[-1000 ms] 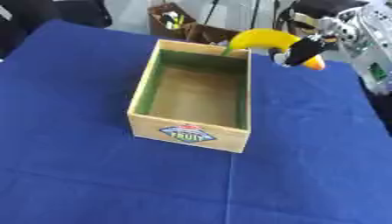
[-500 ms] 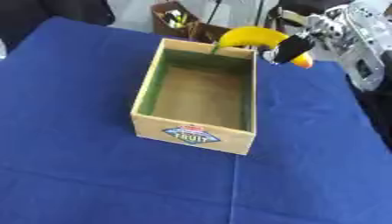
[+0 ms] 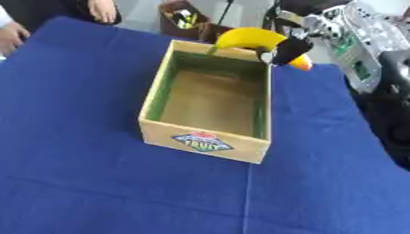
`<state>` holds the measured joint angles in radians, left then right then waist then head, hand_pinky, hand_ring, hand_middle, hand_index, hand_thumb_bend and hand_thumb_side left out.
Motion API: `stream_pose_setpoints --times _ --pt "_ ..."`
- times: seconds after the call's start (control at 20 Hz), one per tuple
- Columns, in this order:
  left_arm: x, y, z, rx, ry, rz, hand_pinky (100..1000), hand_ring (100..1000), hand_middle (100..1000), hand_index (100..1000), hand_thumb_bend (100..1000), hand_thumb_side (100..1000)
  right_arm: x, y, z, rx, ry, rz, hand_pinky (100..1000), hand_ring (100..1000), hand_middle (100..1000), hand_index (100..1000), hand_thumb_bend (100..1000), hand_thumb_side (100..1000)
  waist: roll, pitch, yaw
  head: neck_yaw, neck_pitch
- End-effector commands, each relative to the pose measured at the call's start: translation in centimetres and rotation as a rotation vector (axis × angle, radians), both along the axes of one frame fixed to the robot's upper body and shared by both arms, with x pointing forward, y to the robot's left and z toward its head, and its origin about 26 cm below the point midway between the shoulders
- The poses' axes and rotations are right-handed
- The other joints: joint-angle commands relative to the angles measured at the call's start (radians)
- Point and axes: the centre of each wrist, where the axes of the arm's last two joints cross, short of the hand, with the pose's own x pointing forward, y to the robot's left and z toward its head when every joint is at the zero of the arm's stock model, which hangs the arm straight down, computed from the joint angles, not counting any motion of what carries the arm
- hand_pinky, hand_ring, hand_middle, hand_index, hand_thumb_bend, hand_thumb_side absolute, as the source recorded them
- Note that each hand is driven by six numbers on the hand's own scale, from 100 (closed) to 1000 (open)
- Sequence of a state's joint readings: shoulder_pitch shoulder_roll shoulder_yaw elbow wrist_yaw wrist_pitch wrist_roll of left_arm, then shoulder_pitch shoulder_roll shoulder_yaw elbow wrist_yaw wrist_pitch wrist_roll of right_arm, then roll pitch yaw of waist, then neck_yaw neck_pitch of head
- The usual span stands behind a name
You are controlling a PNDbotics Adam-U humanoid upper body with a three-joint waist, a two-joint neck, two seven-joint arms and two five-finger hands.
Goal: Pick up objects on the table and place them in the box.
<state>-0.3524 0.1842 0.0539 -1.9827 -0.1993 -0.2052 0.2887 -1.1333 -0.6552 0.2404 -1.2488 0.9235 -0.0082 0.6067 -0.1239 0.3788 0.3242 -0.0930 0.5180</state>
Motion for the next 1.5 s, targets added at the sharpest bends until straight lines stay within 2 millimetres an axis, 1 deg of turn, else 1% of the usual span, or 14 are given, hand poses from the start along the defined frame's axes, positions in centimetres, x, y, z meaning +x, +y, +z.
stream_pose_setpoints --times 0.05,0.45,0.9,0.95,1.0,1.3,1.5 --pt "-0.2 -0.2 0.8 0.011 -0.032 -0.014 595 595 713 827 292 873 -0.2 0.1 1.5 0.004 -0.039 -0.008 863 872 441 534 100 399 0.005 -0.015 0.004 -0.007 -0.016" --pt "-0.1 -0.4 1.1 0.011 -0.041 -0.024 595 594 713 826 293 873 0.6 1.3 1.3 0.021 -0.036 0.003 863 869 436 529 100 412 -0.001 -0.006 0.022 -0.015 -0.025" --pt "-0.1 -0.6 1.3 0.012 -0.05 -0.036 596 593 713 826 294 872 1.5 2.2 0.6 0.031 -0.029 0.004 862 866 430 524 100 409 -0.009 0.005 0.038 -0.024 -0.036" --pt "-0.1 -0.6 1.4 0.011 -0.051 -0.037 596 593 713 825 293 870 1.6 2.3 0.5 0.032 -0.026 0.0 862 866 430 524 100 398 -0.009 0.006 0.041 -0.026 -0.038" --pt "-0.1 -0.6 1.4 0.011 -0.051 -0.037 596 593 713 825 295 872 1.7 2.4 0.4 0.032 -0.025 -0.003 862 866 430 524 100 410 -0.009 0.007 0.042 -0.027 -0.038" --pt "0.0 -0.8 1.4 0.007 -0.055 -0.043 596 592 713 825 296 873 2.5 3.1 -0.6 0.041 -0.01 -0.013 861 864 430 522 100 417 -0.007 0.016 0.049 -0.037 -0.043" --pt "0.0 -0.8 1.4 0.005 -0.056 -0.045 596 592 713 825 296 872 3.1 3.5 -1.7 0.029 0.008 -0.024 861 866 434 523 100 420 -0.006 0.018 0.052 -0.041 -0.045"
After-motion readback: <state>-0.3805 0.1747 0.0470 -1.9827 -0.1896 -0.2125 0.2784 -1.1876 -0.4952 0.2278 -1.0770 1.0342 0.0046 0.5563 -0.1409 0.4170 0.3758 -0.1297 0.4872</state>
